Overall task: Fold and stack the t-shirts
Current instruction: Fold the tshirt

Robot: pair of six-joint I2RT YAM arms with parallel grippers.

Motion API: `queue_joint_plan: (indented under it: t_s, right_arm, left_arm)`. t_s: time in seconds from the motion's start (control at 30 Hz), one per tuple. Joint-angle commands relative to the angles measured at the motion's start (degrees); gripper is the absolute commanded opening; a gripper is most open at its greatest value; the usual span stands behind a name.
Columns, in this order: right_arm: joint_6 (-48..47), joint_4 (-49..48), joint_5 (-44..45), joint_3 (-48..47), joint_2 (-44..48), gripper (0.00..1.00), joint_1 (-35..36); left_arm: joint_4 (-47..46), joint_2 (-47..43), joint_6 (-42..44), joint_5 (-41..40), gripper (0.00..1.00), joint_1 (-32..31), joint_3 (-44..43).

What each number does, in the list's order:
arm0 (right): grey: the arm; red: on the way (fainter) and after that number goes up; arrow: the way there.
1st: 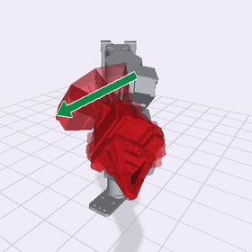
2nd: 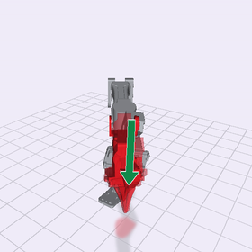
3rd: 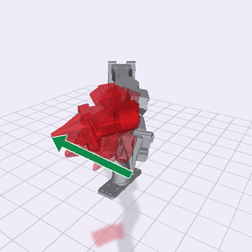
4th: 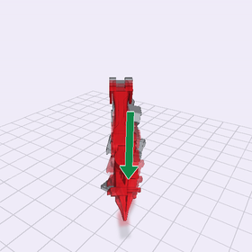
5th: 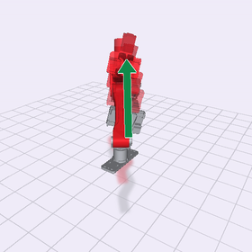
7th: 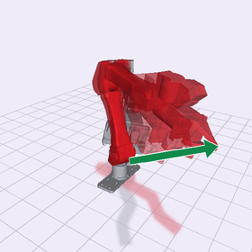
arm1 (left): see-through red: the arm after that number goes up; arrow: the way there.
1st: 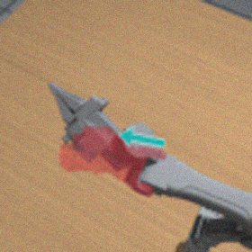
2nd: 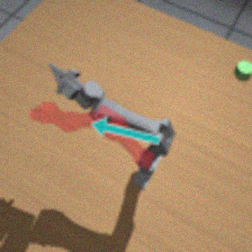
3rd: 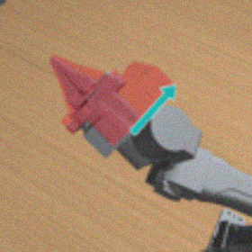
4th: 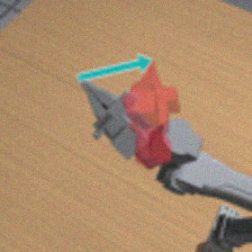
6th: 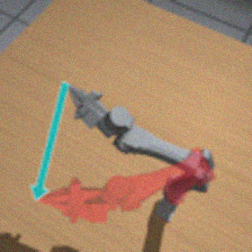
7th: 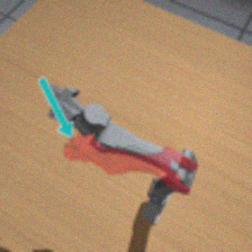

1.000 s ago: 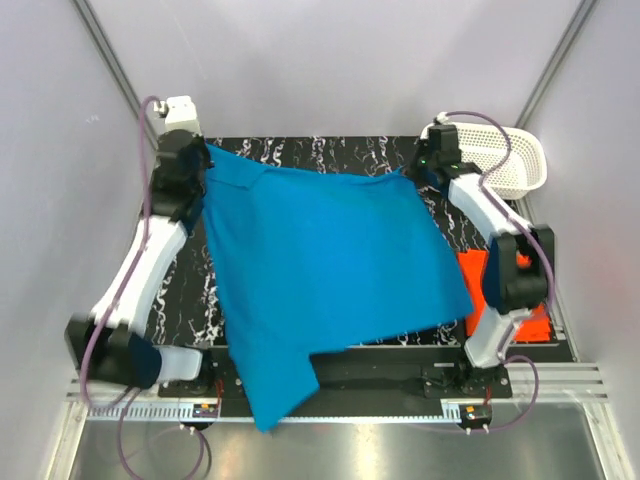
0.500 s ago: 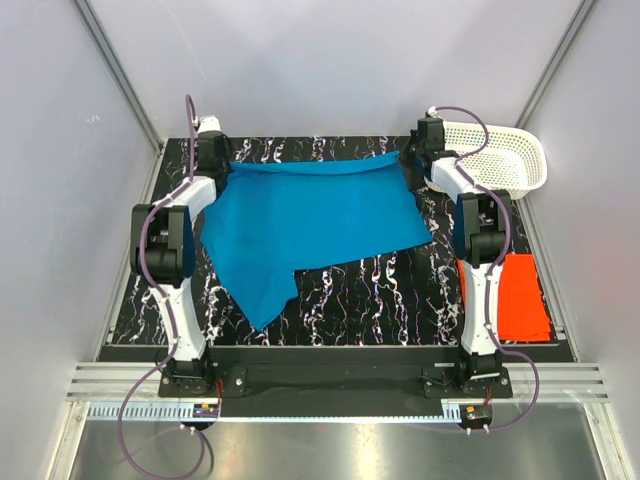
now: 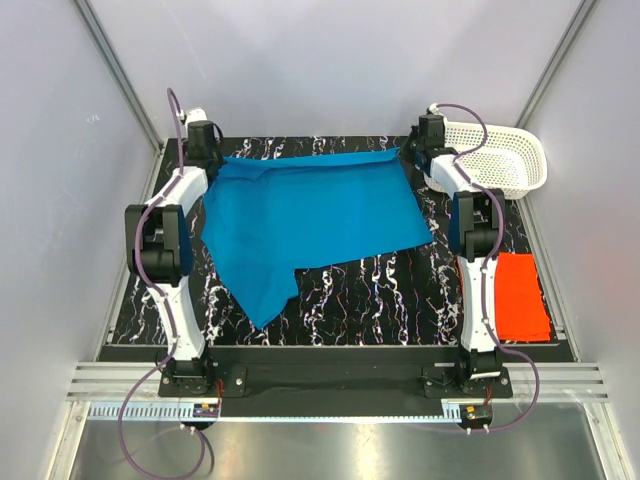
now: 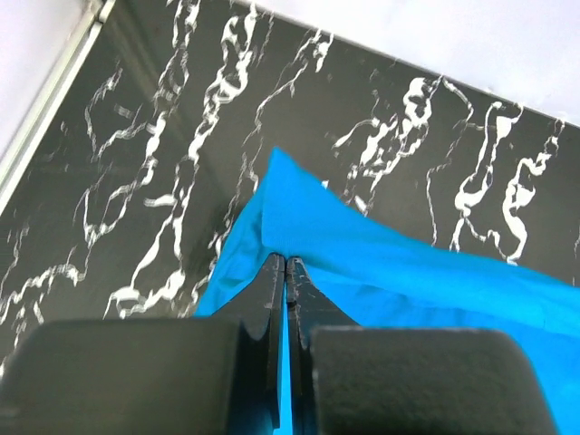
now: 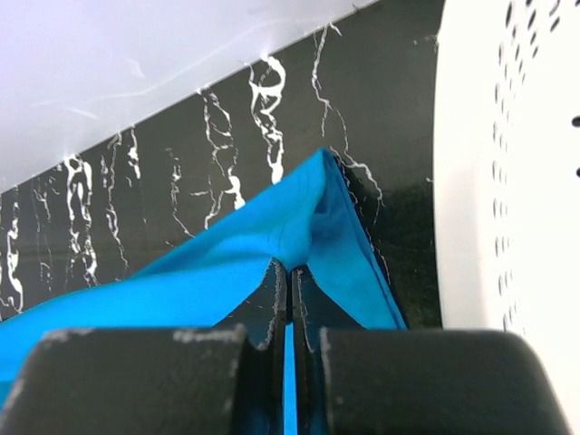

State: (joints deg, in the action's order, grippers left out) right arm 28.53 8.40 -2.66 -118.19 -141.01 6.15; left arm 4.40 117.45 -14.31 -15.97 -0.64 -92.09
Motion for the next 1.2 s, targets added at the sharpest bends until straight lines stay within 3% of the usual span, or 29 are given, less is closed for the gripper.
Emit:
queue_joint_plan:
  t_s: [0.0, 0.17, 0.33, 0.57, 1.17]
  right_arm:
    - [0.29, 1.26, -0.94, -3.19, 0.38, 0.00, -0.44]
    - [0.47, 3.54, -2.00, -1.70, 3.71, 0.00, -0.88]
    - [0.12, 7.32, -2.79, 0.06, 6.01, 0.00, -1.49]
    - [-1.46, 9.08, -4.28, 3.05, 8.38, 0.00, -2.02]
    - [-4.10, 12.07, -3.59, 1.83, 5.13, 0.00, -2.11]
  left_arm:
    - [4.45, -7.31, -3.18, 2.16, 0.00, 0.56, 1.82]
    - [7.46, -13.82, -5.90, 5.07, 0.00, 0.56, 9.46]
    - [13.87, -16.63, -7.23, 11.56, 0.00, 2.14, 9.65]
    - [19.15, -20.33, -8.72, 13.50, 0.00, 2.66, 12.64]
    - [26.53, -17.43, -8.99, 19.48, 0.00, 4.51, 13.43]
